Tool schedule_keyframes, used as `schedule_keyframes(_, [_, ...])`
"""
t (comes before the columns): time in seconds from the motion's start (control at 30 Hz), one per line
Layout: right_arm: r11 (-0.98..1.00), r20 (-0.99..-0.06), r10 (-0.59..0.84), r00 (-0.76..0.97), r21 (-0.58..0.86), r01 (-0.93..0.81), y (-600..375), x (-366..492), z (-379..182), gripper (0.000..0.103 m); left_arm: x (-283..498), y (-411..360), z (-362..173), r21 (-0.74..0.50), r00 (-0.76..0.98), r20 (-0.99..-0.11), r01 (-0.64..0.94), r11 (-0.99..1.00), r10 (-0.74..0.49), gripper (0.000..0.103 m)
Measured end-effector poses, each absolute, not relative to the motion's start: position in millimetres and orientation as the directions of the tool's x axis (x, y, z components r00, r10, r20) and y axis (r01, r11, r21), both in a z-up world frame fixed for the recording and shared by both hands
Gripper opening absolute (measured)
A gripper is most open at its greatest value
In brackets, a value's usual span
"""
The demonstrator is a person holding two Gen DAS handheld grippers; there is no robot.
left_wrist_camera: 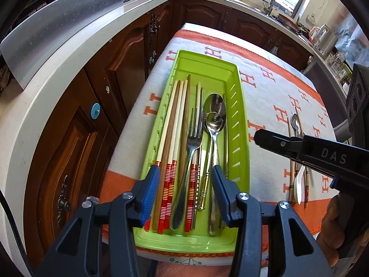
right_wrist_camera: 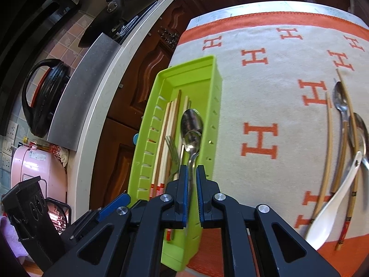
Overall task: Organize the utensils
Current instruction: 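Carry the fork and teaspoon into the green tray and open both tools, then move both open tools back over the utensil row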
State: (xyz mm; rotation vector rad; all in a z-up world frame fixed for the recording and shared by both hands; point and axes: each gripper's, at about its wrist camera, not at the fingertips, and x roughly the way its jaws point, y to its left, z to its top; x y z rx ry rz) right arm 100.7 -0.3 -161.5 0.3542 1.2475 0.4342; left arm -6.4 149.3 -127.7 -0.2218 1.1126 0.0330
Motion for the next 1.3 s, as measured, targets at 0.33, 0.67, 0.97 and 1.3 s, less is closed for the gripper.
schedule_keyframes(0.33, [0.862,-0.81,0.491,0.32,0.504,-0.046,-68,106,-151,0.012,6,110,-122,-0.145,0.438,-0.895,-0.1,0.984,-0.088,0.05])
schedule_keyframes(0.67, [0.877,-0.799,0.428,0.422,0.479,0.017,-162,114,-132,0.021,33,45,-105,-0.143,0.464,-0.876,0.006,0.99,-0.129,0.06])
schedule_keyframes(0.97, [0.901,-0.798,0.354,0.487,0.432,0.053,-243,121,-123,0.024,70,0,-115,-0.22,0.424,-0.879,0.05,0.974,-0.22,0.061])
schedule_keyframes(1.3, [0.897,-0.827,0.364,0.428,0.435,0.079,-269,120,-160,0.024,92,-48,-159,-0.203,0.289,-0.927,0.145,0.968,-0.238,0.042])
